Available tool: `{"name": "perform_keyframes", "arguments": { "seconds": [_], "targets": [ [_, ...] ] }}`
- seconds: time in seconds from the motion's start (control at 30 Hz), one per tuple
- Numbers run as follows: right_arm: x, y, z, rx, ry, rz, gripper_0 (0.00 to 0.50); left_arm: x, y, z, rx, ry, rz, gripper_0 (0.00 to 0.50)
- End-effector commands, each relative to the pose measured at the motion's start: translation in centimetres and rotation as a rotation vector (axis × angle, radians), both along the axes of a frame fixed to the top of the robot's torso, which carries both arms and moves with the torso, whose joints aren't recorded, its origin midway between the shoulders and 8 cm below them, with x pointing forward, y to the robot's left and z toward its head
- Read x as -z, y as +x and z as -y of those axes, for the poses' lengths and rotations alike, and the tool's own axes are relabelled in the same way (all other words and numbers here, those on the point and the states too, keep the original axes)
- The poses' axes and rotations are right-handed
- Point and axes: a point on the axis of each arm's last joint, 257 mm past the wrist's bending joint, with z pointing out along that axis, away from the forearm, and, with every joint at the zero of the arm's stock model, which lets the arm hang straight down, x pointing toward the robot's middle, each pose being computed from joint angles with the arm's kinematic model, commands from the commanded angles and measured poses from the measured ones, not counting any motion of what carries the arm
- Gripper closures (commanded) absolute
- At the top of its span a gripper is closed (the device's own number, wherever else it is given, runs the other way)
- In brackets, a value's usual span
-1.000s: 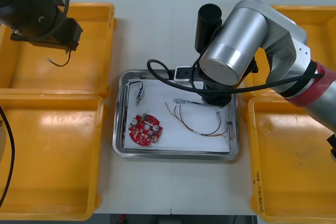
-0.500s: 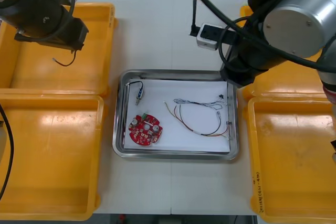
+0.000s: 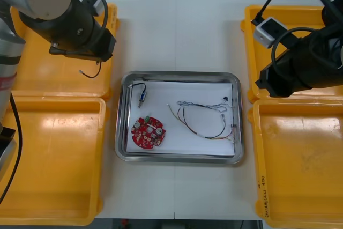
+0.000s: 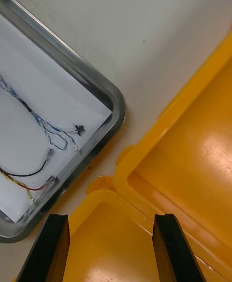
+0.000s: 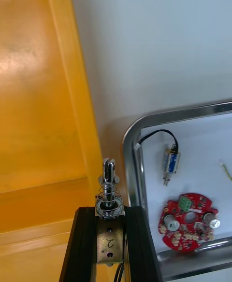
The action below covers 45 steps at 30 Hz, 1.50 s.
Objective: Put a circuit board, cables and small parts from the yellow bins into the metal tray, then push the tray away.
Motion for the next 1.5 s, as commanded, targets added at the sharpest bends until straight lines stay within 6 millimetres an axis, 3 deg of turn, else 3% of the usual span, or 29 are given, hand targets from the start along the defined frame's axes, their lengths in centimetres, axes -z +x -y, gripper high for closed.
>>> {"name": "perform_keyframes", "arguments": {
  "seconds": [0.03,0.33,0.53,0.8,1.17,1.5],
  "targets": [
    [-1.2,-0.4,3.6,0.126,0.066,0.026,0.0,-2.2,0.1,5.2,0.051,-0.046,0.066,0.499],
    [0.5,-2.4,11.1,0.347,0.134,-0.004,0.0,0.2,-1.1,9.4,0.093,-0.043,0.025,0.499],
    [1.9,-4.3,14.4,0.447,0.154,-0.03,0.0,2.3,-1.2,11.3,0.11,-0.04,-0.004,0.5],
    [4.0,-6.5,16.4,0.532,0.18,-0.072,0.0,5.5,-0.2,13.4,0.109,-0.034,-0.008,0.499],
    [6.3,-8.3,18.2,0.632,0.19,-0.119,0.0,9.4,1.1,14.4,0.089,-0.018,-0.016,0.499],
    [7.5,-8.7,18.7,0.673,0.228,-0.156,0.0,10.7,1.1,14.7,0.077,-0.017,-0.02,0.497]
  ]
}}
